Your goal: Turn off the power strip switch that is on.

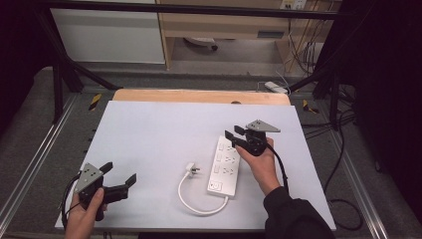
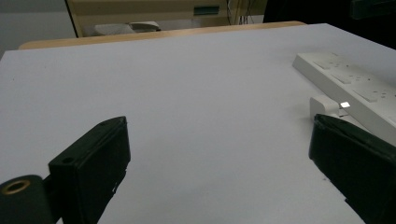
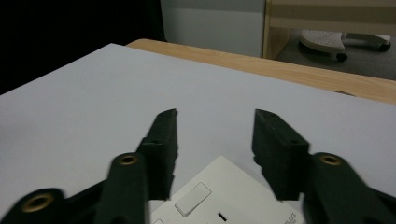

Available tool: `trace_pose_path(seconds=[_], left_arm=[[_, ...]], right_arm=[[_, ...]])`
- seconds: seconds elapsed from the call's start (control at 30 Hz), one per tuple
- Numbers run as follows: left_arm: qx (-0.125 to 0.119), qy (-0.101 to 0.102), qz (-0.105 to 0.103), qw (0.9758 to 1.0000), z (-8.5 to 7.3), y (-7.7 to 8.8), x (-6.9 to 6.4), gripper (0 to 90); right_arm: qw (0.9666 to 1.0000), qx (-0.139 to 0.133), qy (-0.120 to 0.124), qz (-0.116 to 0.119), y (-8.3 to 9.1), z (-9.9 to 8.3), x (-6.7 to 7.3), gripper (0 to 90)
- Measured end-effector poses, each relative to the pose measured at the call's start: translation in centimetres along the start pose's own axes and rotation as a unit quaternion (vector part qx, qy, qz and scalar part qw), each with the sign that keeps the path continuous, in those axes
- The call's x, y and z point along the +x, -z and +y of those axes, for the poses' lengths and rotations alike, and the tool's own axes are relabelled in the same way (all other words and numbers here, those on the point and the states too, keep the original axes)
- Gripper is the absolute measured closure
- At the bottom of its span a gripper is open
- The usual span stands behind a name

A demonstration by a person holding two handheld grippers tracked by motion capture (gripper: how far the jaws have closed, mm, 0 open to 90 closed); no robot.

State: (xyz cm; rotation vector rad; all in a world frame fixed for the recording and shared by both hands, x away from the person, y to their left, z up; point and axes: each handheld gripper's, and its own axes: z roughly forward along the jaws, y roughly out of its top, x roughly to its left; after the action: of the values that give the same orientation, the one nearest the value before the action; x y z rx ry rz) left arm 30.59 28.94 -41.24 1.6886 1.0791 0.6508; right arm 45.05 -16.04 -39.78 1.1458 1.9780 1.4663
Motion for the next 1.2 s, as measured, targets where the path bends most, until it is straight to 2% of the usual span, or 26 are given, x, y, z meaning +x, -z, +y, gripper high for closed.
trace_pose_path(seconds=[0.23,0.37,0.57,0.8,0.9,1.2], left_arm=[[0.001,0.005,0.001,1.0,-0.1,0.0,0.1,5.4],[0.001,0.004,0.0,1.0,0.0,0.0,0.1,5.5],[0.002,0.001,0.002,1.0,0.0,0.0,0.0,5.4],[0.004,0.0,0.002,1.0,-0.1,-0.1,-0.1,5.4],[0.005,0.001,0.003,1.0,-0.1,0.0,-0.1,5.3],[0.005,0.002,0.001,1.0,-0.1,0.0,-0.1,5.1]], right_arm=[[0.9999,0.006,-0.013,0.0,1.0,1.2,0.2,13.8],[1.0,0.001,-0.003,0.002,1.7,1.7,0.4,5.3],[0.9997,-0.013,0.021,0.007,3.3,2.3,0.7,3.4],[0.9991,-0.027,0.032,0.01,5.0,2.8,0.5,3.5],[0.9991,-0.031,0.026,0.011,5.9,2.9,0.2,4.0],[0.9984,-0.044,0.033,-0.004,9.0,2.8,-1.0,4.6]])
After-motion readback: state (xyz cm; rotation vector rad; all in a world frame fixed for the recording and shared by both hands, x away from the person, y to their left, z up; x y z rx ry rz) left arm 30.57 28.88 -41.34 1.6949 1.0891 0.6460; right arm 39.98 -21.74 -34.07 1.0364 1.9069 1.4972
